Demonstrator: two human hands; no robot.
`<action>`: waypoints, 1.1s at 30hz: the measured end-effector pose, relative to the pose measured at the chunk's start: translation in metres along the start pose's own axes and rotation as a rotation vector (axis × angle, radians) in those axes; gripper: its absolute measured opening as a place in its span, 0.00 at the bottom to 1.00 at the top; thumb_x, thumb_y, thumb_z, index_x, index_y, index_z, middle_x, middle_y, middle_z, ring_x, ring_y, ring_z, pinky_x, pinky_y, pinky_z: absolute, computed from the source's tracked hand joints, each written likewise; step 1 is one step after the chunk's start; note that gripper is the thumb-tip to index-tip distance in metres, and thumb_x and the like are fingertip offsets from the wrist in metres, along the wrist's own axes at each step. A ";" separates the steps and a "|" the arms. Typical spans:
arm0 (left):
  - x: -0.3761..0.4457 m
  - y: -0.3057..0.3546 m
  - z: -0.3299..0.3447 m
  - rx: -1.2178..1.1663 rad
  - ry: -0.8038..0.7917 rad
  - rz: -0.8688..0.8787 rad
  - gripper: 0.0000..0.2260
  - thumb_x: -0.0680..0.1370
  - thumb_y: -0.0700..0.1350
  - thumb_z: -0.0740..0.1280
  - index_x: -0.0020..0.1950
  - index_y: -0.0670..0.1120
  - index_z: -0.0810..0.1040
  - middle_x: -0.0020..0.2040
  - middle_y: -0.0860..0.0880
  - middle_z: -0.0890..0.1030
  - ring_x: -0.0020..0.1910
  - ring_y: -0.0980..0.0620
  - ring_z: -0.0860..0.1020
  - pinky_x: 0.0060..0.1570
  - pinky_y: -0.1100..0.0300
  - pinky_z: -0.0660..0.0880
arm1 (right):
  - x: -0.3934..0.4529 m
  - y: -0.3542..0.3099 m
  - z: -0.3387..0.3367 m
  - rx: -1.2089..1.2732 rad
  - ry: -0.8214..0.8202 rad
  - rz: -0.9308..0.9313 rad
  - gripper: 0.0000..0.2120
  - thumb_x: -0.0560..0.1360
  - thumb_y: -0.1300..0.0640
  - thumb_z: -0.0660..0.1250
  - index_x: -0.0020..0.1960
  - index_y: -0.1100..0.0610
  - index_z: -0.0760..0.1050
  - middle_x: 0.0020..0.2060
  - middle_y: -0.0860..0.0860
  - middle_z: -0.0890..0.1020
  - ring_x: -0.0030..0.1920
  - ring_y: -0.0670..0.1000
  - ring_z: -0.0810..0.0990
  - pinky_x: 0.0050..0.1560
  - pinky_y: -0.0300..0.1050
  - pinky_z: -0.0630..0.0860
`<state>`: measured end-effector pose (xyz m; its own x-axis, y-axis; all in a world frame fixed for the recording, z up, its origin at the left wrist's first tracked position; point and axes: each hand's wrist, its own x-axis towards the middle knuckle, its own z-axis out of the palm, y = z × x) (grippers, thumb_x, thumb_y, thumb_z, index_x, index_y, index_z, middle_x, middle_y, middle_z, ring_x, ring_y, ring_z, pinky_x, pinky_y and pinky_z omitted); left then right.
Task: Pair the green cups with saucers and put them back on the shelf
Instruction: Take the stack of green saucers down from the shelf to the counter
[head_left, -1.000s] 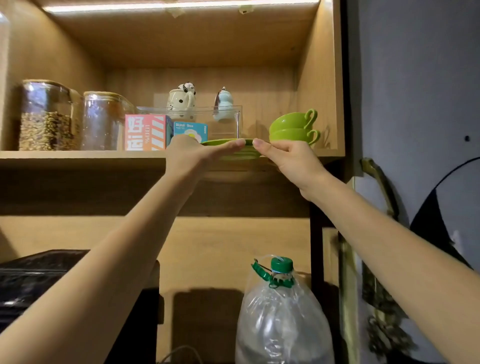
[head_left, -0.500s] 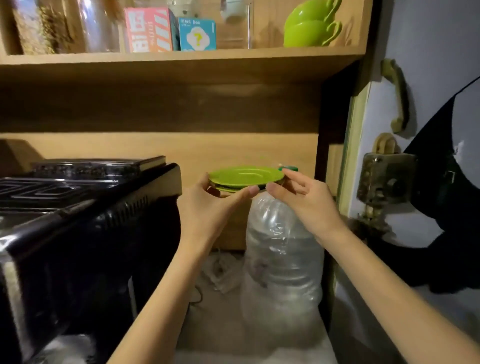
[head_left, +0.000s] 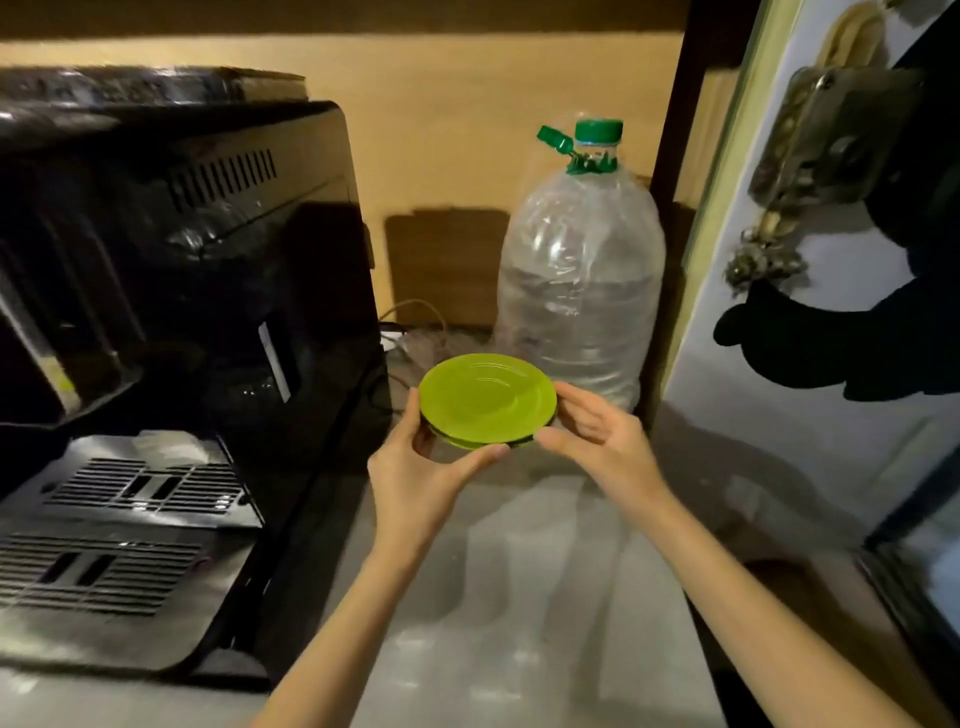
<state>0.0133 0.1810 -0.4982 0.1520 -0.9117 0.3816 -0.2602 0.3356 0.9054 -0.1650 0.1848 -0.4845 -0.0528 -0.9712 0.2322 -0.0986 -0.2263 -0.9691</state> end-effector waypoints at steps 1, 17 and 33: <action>-0.007 -0.008 0.000 0.017 -0.008 0.003 0.46 0.54 0.54 0.78 0.69 0.44 0.67 0.56 0.59 0.76 0.48 0.79 0.72 0.53 0.80 0.68 | -0.003 0.011 0.001 0.016 0.012 0.029 0.23 0.69 0.69 0.69 0.62 0.60 0.72 0.56 0.50 0.78 0.45 0.30 0.79 0.49 0.25 0.74; -0.042 -0.107 0.001 0.185 -0.090 -0.327 0.51 0.51 0.55 0.80 0.70 0.45 0.66 0.63 0.45 0.78 0.60 0.57 0.75 0.59 0.67 0.69 | -0.006 0.124 0.030 -0.005 0.055 0.277 0.12 0.72 0.70 0.64 0.52 0.57 0.77 0.49 0.55 0.81 0.52 0.51 0.79 0.47 0.31 0.76; -0.027 -0.146 0.002 0.459 -0.185 -0.388 0.52 0.53 0.63 0.74 0.72 0.44 0.62 0.73 0.43 0.64 0.74 0.50 0.57 0.73 0.53 0.46 | 0.017 0.187 0.057 -0.135 0.016 0.418 0.15 0.72 0.71 0.62 0.58 0.65 0.74 0.52 0.55 0.80 0.53 0.48 0.78 0.45 0.24 0.72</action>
<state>0.0450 0.1558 -0.6410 0.1610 -0.9864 -0.0340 -0.6084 -0.1263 0.7835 -0.1280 0.1223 -0.6663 -0.1309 -0.9758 -0.1752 -0.1945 0.1986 -0.9606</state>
